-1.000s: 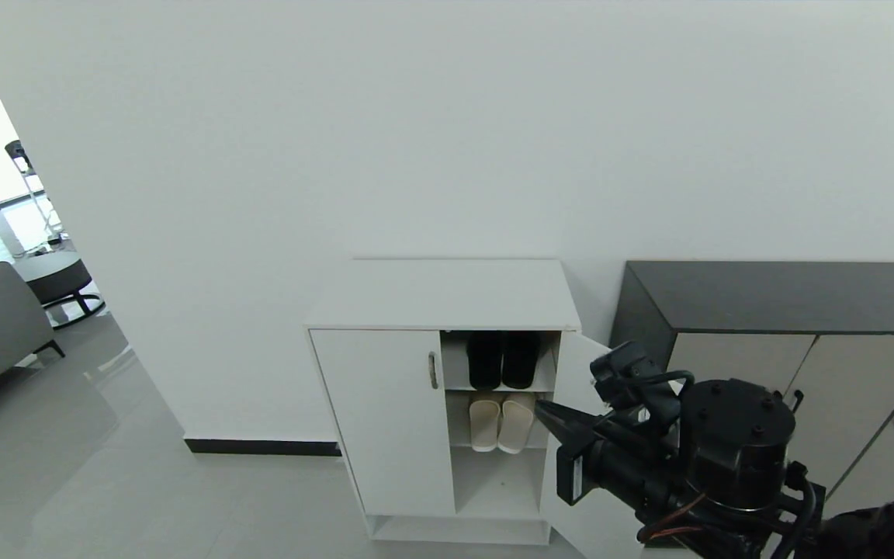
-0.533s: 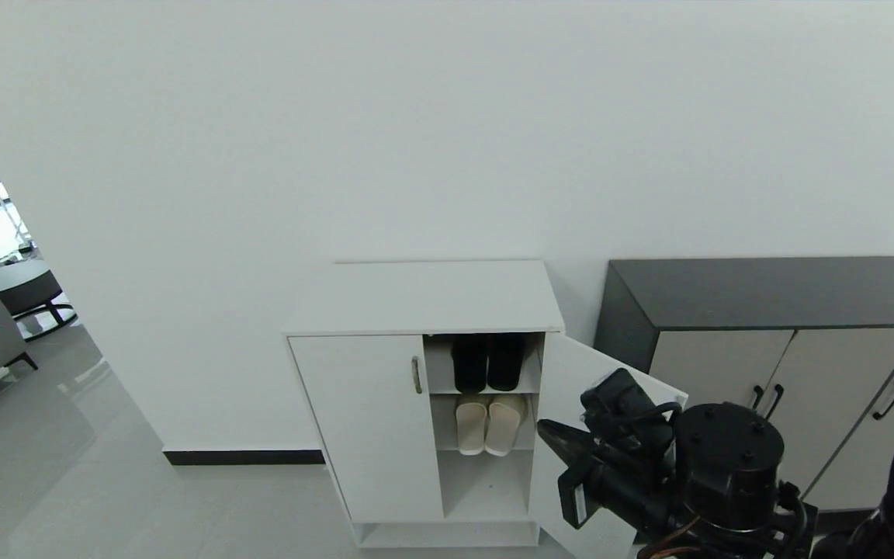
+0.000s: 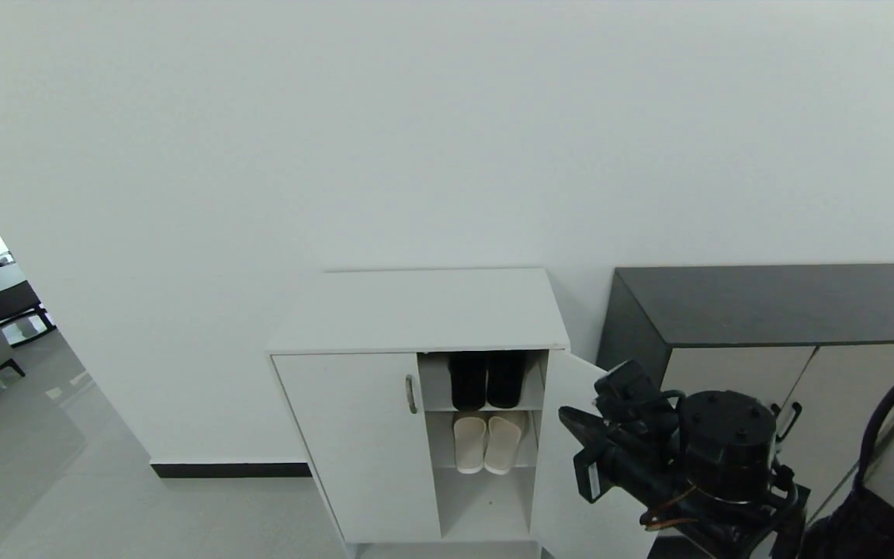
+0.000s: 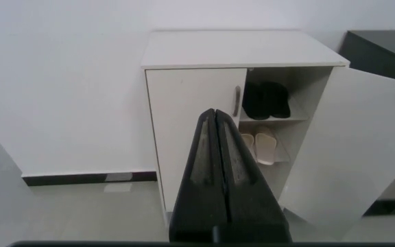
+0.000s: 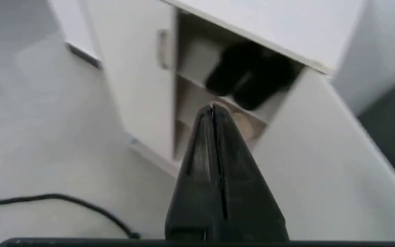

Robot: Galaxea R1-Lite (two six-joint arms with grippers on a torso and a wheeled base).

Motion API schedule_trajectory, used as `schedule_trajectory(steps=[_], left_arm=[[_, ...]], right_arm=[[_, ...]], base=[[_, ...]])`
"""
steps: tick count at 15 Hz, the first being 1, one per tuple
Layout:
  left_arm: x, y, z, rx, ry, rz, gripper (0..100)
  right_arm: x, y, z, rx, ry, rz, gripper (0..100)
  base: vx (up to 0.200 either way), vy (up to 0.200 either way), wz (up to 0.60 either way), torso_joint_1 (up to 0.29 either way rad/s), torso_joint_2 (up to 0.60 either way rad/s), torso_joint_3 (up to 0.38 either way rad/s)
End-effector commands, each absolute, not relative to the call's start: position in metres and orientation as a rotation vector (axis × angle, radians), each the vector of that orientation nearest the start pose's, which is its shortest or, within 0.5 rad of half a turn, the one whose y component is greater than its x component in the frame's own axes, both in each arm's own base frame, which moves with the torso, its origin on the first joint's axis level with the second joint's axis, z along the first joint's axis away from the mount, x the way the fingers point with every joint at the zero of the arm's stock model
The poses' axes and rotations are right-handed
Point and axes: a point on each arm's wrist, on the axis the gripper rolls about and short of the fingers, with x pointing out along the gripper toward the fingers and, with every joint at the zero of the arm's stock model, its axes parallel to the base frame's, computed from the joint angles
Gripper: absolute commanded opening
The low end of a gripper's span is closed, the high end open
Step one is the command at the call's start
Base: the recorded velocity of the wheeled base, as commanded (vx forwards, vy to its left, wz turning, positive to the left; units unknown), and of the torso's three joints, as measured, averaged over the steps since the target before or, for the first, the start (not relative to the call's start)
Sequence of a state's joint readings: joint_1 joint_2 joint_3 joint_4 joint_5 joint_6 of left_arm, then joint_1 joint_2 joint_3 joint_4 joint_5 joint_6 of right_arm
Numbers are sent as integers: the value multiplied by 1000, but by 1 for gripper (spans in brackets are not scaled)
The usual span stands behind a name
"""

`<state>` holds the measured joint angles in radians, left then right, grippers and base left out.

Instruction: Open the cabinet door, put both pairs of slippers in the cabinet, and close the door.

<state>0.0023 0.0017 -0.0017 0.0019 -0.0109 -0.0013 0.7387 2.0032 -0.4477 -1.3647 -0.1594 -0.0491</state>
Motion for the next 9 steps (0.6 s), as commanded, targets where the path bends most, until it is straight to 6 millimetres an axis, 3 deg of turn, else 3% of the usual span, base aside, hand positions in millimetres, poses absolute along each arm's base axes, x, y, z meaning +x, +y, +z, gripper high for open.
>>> schedule_trajectory(steps=[1, 3, 4, 6, 9], left_arm=[[-23, 0, 76, -2, 3, -8, 0], [-23, 0, 76, -2, 2, -8, 0], [-23, 0, 76, -2, 2, -8, 0], [-23, 0, 76, -2, 3, -8, 0], [-23, 0, 76, -2, 2, -8, 0]], right_arm=[[261, 171, 79, -144, 164, 441, 0], [307, 119, 72, -168, 213, 238, 0], [319, 107, 69, -179, 224, 194, 0], [356, 62, 53, -180, 253, 48, 0], [384, 30, 30, -170, 281, -42, 0]], base=[[0, 0, 0, 0, 0, 0], [0, 0, 0, 0, 0, 0], [0, 0, 0, 0, 0, 0], [0, 0, 0, 0, 0, 0], [0, 0, 0, 0, 0, 0]])
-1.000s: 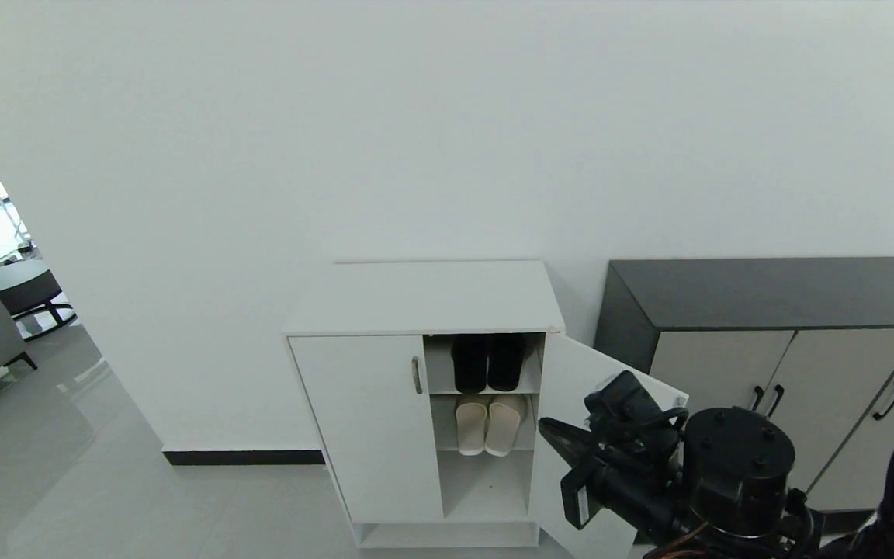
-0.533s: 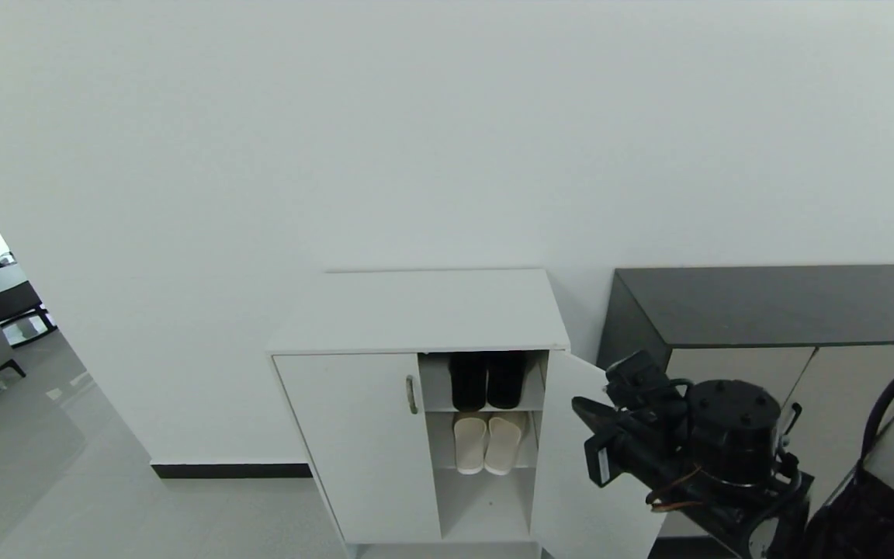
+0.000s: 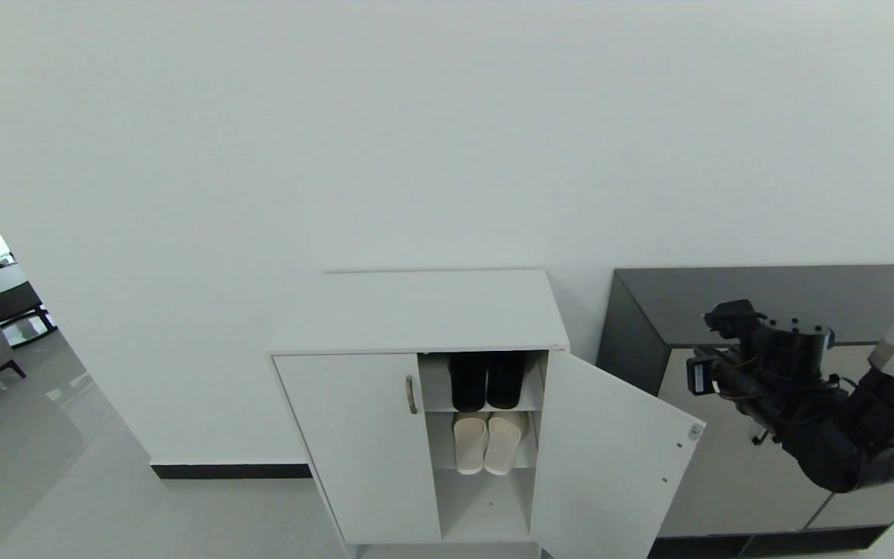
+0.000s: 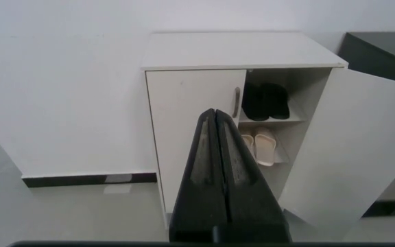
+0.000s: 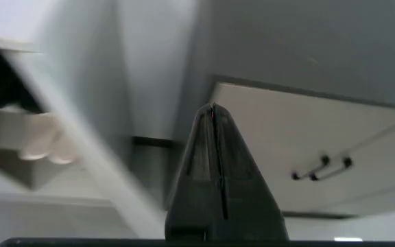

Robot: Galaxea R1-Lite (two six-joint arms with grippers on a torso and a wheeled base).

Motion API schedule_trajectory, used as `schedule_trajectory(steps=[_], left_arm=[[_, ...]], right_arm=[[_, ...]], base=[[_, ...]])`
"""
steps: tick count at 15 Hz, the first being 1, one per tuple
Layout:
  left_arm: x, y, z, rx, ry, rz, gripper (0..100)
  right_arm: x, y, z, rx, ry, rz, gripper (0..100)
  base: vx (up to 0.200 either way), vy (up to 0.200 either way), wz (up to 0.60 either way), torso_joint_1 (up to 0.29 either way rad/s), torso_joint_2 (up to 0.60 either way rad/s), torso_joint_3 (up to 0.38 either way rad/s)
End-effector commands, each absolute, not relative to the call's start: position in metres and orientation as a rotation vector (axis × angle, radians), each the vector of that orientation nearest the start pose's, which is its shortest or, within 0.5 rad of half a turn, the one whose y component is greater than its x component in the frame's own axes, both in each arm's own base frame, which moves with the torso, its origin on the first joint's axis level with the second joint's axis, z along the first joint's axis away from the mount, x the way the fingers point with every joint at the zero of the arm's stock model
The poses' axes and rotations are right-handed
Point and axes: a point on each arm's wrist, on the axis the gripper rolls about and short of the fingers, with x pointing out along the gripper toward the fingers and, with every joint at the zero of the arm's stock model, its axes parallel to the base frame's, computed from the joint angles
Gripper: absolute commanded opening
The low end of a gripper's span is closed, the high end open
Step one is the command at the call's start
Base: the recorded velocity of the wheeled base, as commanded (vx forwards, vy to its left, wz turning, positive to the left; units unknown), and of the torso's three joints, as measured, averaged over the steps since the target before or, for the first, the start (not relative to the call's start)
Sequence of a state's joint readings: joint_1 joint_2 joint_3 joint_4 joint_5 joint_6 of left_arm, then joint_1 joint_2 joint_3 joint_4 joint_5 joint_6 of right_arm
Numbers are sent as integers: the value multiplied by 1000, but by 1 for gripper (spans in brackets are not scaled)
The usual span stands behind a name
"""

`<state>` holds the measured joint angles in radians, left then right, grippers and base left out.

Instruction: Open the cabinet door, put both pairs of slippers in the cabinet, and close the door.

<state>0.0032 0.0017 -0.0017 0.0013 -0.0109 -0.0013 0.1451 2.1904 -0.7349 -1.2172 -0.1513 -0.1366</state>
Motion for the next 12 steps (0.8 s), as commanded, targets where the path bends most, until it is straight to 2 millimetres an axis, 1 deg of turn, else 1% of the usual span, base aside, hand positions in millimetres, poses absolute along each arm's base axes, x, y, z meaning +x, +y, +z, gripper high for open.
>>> schedule_trajectory(steps=[1, 3, 5, 7, 8, 9, 11, 12], left_arm=[[-23, 0, 76, -2, 2, -8, 0], [-23, 0, 76, -2, 2, -8, 0], [-23, 0, 76, -2, 2, -8, 0], [-23, 0, 76, -2, 3, -8, 0], [-23, 0, 76, -2, 2, -8, 0], [-23, 0, 76, -2, 2, -8, 0], [-23, 0, 76, -2, 2, -8, 0], [-23, 0, 76, -2, 2, -8, 0]], right_arm=[[388, 26, 24, -170, 293, -52, 0], [397, 17, 7, -169, 321, -74, 0], [399, 15, -1, -169, 340, -79, 0], [395, 17, -4, -172, 356, -71, 0], [392, 20, -6, -174, 367, -63, 0], [386, 27, -10, -179, 393, -32, 0], [378, 37, -13, -182, 415, 24, 0], [372, 47, -16, -190, 433, 56, 0]], base=[[0, 0, 0, 0, 0, 0], [0, 0, 0, 0, 0, 0], [0, 0, 0, 0, 0, 0], [0, 0, 0, 0, 0, 0], [0, 0, 0, 0, 0, 0], [0, 0, 0, 0, 0, 0], [0, 0, 0, 0, 0, 0], [0, 0, 0, 0, 0, 0]])
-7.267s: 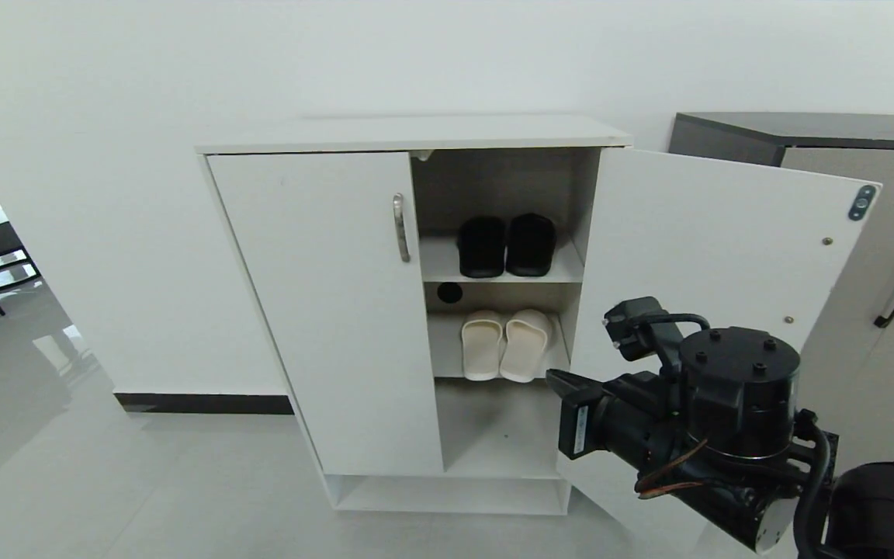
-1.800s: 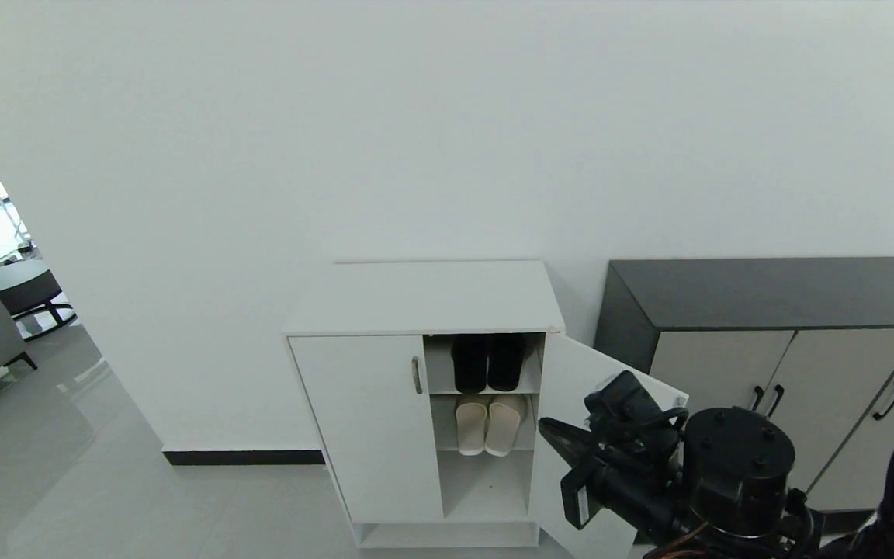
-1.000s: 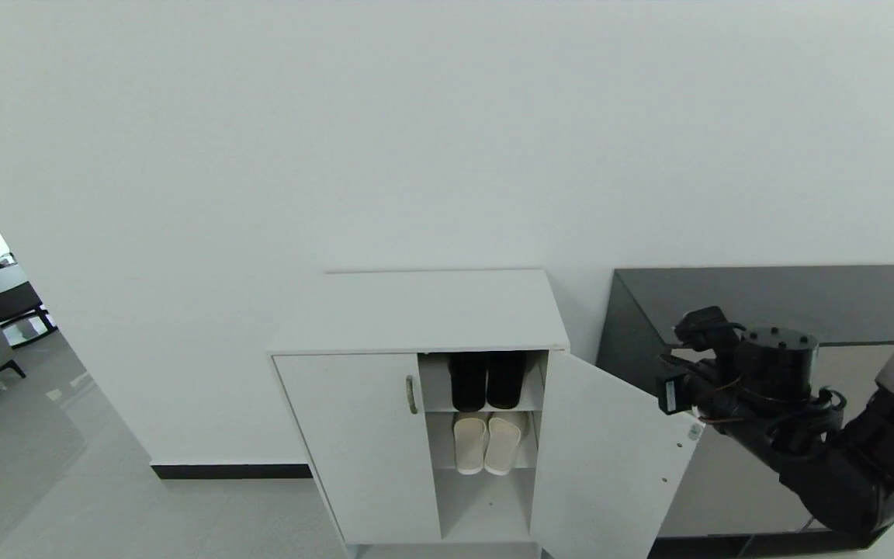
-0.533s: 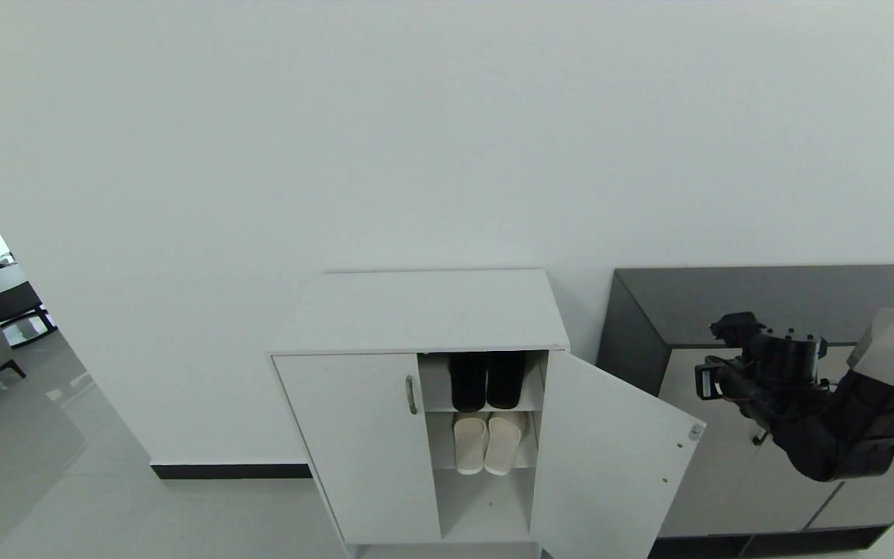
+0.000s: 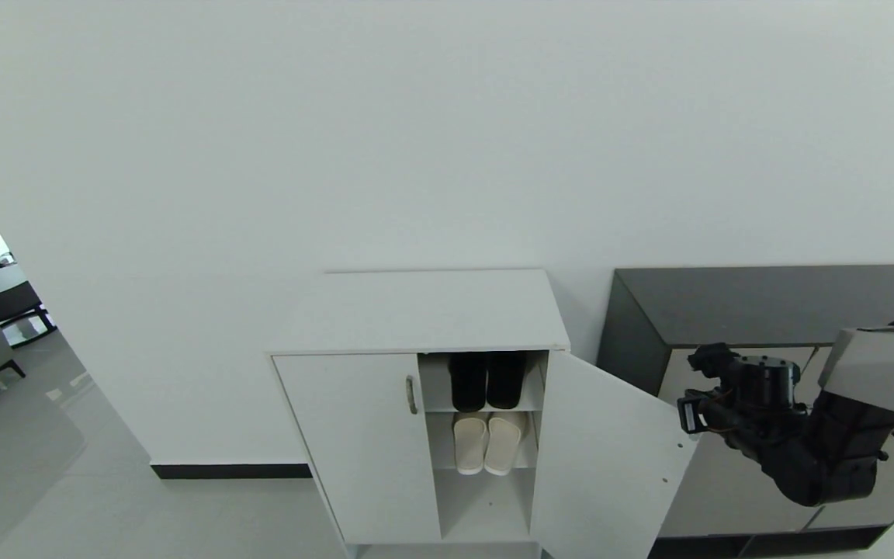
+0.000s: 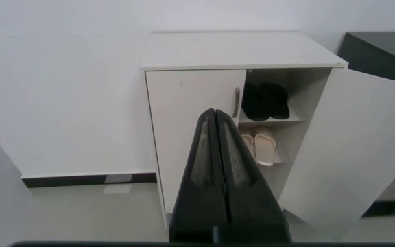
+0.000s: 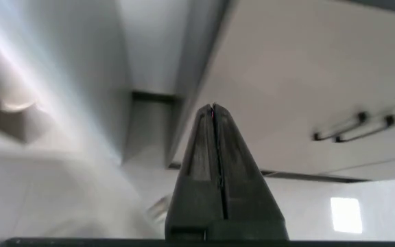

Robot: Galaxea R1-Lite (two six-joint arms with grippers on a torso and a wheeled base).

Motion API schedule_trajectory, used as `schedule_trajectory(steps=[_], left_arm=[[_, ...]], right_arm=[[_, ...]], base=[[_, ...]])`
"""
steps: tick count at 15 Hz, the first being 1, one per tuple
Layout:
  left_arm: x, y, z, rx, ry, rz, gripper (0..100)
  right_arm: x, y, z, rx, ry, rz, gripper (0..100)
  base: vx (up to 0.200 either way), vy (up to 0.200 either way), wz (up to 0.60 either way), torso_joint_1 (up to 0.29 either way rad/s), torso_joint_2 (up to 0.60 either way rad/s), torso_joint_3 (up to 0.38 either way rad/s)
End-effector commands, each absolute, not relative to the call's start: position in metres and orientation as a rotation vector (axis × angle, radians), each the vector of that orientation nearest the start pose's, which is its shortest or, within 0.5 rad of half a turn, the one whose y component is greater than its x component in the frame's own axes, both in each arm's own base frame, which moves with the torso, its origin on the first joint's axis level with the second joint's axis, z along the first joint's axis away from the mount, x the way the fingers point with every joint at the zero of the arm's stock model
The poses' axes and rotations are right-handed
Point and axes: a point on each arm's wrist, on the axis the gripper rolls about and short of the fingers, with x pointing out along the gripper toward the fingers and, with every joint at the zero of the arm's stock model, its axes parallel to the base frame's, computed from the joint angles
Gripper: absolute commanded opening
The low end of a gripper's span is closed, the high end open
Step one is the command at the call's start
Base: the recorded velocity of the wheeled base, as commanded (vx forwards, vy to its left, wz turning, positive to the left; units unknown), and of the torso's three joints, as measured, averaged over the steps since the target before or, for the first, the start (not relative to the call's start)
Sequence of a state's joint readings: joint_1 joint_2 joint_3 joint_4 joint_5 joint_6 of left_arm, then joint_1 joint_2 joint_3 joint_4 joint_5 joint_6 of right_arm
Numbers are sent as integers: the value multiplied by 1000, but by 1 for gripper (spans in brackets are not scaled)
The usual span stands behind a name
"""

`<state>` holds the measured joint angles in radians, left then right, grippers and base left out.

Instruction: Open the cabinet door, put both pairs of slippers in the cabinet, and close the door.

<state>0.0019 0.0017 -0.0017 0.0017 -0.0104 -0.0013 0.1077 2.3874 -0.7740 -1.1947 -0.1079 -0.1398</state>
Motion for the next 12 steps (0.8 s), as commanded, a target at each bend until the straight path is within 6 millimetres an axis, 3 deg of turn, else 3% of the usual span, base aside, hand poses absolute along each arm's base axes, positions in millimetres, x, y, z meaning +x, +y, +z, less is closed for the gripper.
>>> schedule_trajectory(steps=[1, 3, 6, 8, 12], left_arm=[[-23, 0, 76, -2, 2, -8, 0], [-23, 0, 76, -2, 2, -8, 0], [-23, 0, 76, -2, 2, -8, 0], [-23, 0, 76, -2, 3, -8, 0], [-23, 0, 76, -2, 2, -8, 0]], right_arm=[[365, 57, -19, -199, 452, 85, 0], [341, 90, -11, -215, 448, 190, 0], [300, 133, 19, -229, 376, 341, 0], [288, 145, 28, -217, 357, 385, 0], [290, 151, 23, -156, 372, 388, 0]], base=[[0, 0, 0, 0, 0, 0], [0, 0, 0, 0, 0, 0], [0, 0, 0, 0, 0, 0], [0, 0, 0, 0, 0, 0], [0, 0, 0, 0, 0, 0]])
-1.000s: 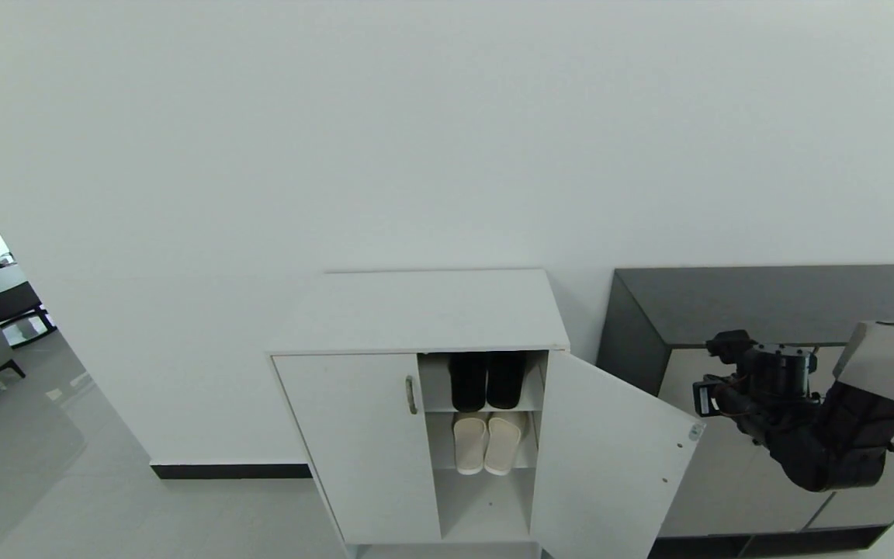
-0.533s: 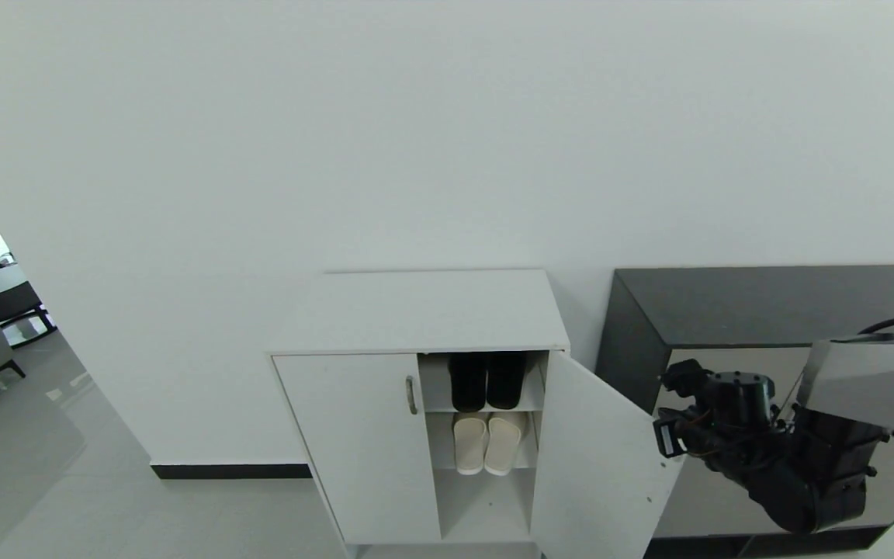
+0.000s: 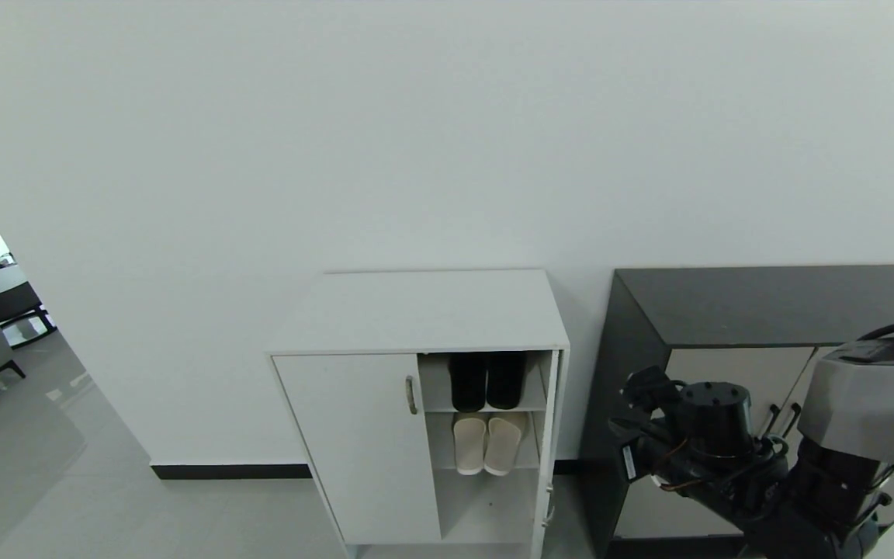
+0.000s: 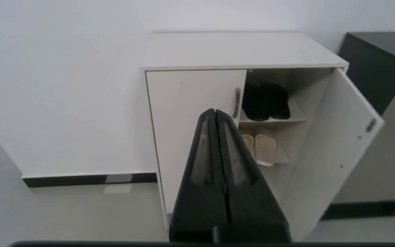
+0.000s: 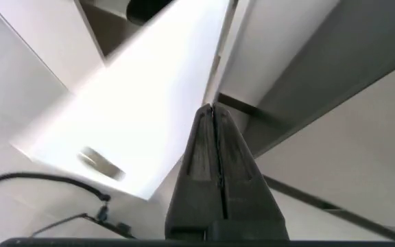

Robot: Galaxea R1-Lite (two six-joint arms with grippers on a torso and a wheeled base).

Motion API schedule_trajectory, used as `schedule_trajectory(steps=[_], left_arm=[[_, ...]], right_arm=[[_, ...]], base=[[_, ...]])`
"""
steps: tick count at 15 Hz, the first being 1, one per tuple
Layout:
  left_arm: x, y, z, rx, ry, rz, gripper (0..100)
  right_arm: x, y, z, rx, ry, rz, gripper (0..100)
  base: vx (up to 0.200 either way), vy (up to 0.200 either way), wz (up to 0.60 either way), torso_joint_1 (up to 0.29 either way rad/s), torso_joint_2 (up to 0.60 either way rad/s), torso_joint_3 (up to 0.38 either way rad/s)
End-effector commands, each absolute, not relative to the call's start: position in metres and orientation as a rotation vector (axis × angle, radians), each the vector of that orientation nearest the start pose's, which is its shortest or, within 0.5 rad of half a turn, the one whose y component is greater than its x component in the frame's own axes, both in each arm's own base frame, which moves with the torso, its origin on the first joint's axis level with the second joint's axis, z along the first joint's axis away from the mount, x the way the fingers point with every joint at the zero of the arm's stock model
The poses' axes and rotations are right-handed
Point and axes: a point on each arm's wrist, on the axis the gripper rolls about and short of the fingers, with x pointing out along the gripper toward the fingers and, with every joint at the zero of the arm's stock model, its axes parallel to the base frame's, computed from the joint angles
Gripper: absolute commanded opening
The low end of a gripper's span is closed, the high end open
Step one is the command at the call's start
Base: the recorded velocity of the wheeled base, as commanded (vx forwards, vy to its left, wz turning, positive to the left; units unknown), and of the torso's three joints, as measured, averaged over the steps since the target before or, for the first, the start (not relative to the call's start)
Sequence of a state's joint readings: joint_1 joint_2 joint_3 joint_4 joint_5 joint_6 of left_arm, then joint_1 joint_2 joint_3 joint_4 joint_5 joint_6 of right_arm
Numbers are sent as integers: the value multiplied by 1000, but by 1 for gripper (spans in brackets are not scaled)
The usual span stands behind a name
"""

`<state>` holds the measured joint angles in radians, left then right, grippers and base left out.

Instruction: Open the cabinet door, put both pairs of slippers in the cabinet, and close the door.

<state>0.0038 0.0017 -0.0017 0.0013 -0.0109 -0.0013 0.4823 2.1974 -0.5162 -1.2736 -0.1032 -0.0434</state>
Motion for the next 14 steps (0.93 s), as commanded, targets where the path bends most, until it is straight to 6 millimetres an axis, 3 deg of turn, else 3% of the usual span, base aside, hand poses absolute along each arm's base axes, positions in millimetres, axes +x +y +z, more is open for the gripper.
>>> schedule_trajectory(steps=[1, 8, 14], left_arm=[[-23, 0, 76, -2, 3, -8, 0], [-23, 0, 76, -2, 2, -8, 0], [-23, 0, 76, -2, 2, -8, 0]], right_arm=[[290, 153, 24, -144, 365, 391, 0], [283, 179, 0, -114, 331, 463, 0], [282, 181, -3, -118, 337, 467, 0]], base=[[0, 0, 0, 0, 0, 0], [0, 0, 0, 0, 0, 0], [0, 0, 0, 0, 0, 0]])
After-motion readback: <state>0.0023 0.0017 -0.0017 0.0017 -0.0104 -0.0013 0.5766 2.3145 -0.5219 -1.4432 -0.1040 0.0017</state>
